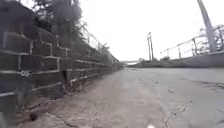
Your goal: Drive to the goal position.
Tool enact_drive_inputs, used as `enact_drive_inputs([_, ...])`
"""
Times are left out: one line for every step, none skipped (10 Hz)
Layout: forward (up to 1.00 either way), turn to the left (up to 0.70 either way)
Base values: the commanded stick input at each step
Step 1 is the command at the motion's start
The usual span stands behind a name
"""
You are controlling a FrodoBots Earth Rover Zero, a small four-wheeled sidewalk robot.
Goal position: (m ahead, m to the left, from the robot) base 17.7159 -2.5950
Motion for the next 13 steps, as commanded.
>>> enact_drive_inputs([0.7,0.0])
enact_drive_inputs([0.7,0.0])
enact_drive_inputs([0.7,0.0])
enact_drive_inputs([0.7,0.0])
enact_drive_inputs([0.7,0.0])
enact_drive_inputs([0.7,0.0])
enact_drive_inputs([0.7,0.0])
enact_drive_inputs([0.7,0.0])
enact_drive_inputs([0.7,0.0])
enact_drive_inputs([0.7,0.0])
enact_drive_inputs([0.7,0.0])
enact_drive_inputs([0.7,0.0])
enact_drive_inputs([0.7,0.0])
